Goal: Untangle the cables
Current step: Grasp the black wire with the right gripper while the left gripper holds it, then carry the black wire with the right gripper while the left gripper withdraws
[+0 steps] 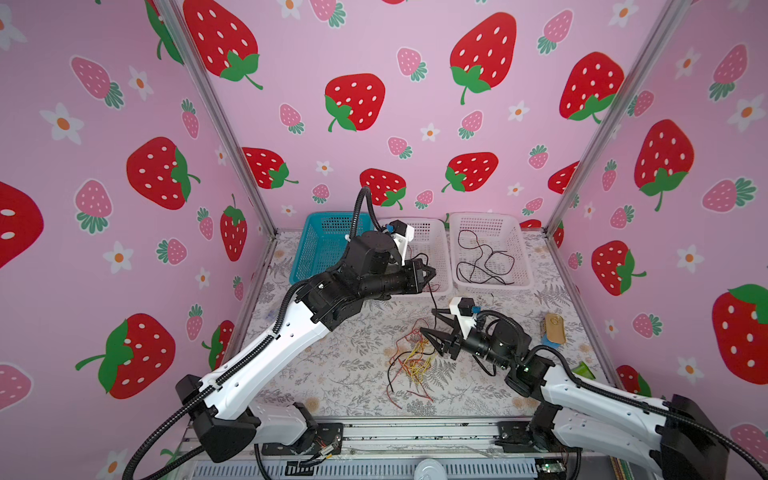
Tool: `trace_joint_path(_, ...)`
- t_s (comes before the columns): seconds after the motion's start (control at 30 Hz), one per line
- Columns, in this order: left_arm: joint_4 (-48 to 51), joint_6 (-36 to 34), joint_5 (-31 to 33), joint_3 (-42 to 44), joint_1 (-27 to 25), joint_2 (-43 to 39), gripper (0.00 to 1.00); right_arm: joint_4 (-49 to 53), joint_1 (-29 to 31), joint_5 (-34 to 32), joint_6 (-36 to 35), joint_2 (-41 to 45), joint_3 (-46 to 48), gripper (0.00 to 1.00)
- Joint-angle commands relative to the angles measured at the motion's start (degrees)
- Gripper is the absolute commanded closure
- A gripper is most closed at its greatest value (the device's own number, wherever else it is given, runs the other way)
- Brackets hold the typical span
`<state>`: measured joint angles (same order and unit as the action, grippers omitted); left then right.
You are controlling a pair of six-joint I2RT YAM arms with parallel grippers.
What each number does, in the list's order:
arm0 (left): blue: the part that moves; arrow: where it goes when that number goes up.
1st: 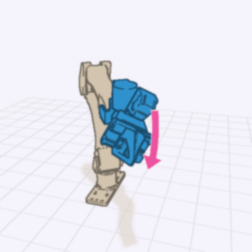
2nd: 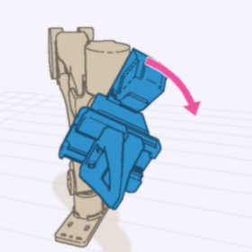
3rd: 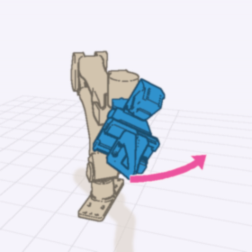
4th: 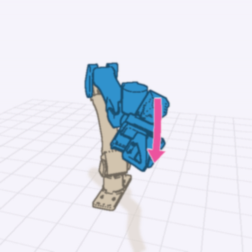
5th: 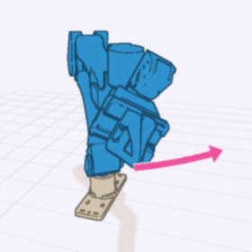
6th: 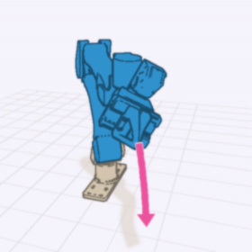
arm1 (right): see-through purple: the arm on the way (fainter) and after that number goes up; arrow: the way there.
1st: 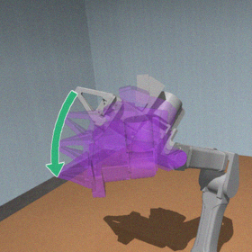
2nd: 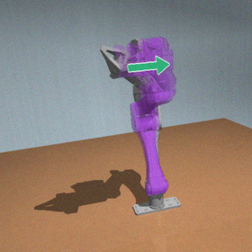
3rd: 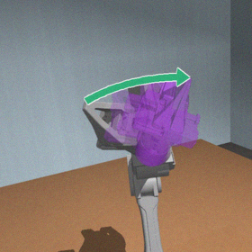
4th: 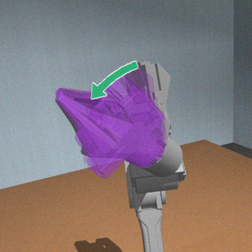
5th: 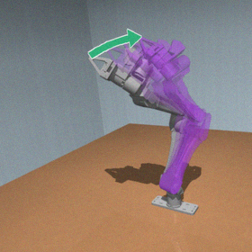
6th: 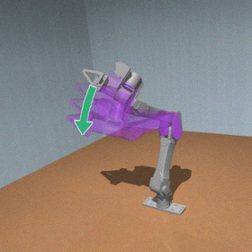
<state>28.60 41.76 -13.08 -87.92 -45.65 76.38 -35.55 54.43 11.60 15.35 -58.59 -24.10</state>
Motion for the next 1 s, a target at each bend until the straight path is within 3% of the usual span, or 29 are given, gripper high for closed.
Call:
trace_joint_path(0.0,1.07,-1.14,-0.66,-2.61,-0.12,-1.14,1.00,-0.62,0.07,-2.02,-0.79,-1.69,-0.94,0.66)
trace_joint_path(0.17,2.01,-4.05,2.79,0.34,0.63,-4.56,1.00,2.07,0.74,-3.65,-0.77,1.06,-2.76,1.00)
trace_joint_path(0.23,2.32,-5.06,4.11,2.36,1.11,-5.80,1.00,4.51,0.94,-3.86,-1.15,2.81,-4.48,1.00)
trace_joint_path(0.37,2.70,-6.67,6.92,8.17,1.39,-7.75,0.78,11.18,0.95,-5.78,-2.28,5.59,-10.63,1.00)
trace_joint_path(0.73,-1.03,-6.14,9.65,27.38,1.44,-16.13,0.58,29.31,0.94,-9.57,-6.95,2.57,-33.84,1.00)
trace_joint_path(0.97,3.18,-10.31,13.96,30.49,1.42,-18.48,0.45,37.82,0.91,-17.13,-10.17,0.02,-46.28,1.00)
